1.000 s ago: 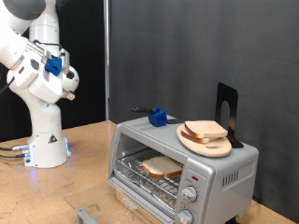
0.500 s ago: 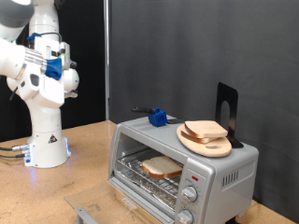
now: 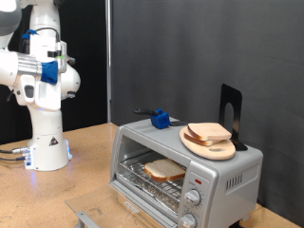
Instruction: Make a piece of toast with the oven
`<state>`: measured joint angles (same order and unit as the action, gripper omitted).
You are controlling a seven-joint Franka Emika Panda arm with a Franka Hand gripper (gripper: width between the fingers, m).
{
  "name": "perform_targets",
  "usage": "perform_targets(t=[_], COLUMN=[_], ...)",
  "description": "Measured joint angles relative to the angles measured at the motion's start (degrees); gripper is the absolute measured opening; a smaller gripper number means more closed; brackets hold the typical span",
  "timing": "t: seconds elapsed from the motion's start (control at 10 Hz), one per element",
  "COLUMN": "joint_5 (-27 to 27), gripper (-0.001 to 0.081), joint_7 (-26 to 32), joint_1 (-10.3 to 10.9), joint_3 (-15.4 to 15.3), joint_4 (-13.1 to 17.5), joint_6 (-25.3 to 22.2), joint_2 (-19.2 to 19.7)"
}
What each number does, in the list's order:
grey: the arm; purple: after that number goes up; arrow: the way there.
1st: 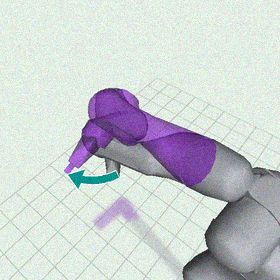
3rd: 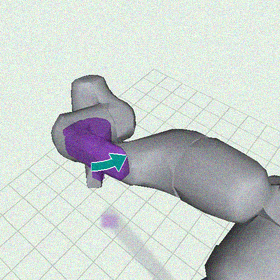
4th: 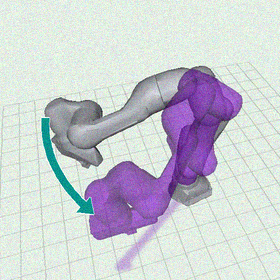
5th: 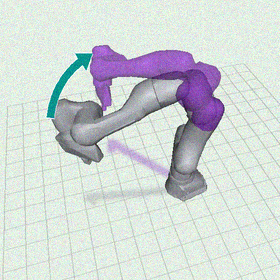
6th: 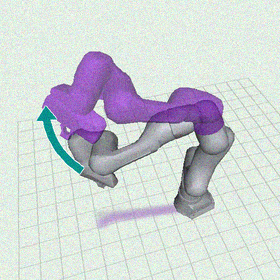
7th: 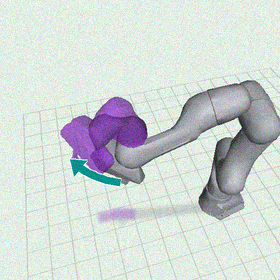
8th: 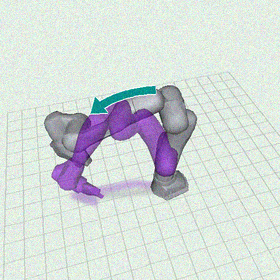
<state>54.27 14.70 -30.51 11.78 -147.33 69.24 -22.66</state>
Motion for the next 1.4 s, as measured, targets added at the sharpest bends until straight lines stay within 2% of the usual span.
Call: perform_targets(t=[0.2,0.3,0.6,0.7,0.8,0.9,1.0,1.2,1.4], joint_5=[5.9,6.3,4.3,2.3,0.7,1.3,-1.0,-8.4,-12.1], gripper=[0.0808,0.0808,0.0808,0.0808,0.0808,0.0808,0.0808,0.0808,0.0808], joint_7=[-6.6,-8.7,-19.4,-19.5,-18.8,-18.8,-19.7,-19.9,-19.8], joint_1=[-2.0,-3.1,-5.5,-5.7,-5.7,-5.7,-5.7,-5.5,-5.4], joint_3=[1.6,2.7,6.0,6.5,6.4,6.4,5.9,3.0,1.2], joint_4=[-1.0,-0.8,1.4,2.6,3.9,3.7,3.8,5.2,7.4], joint_6=[2.8,3.3,0.3,-0.1,-0.7,-0.6,0.6,7.2,10.7], joint_2=[1.4,2.2,5.6,6.9,8.2,8.2,8.1,8.0,8.3])
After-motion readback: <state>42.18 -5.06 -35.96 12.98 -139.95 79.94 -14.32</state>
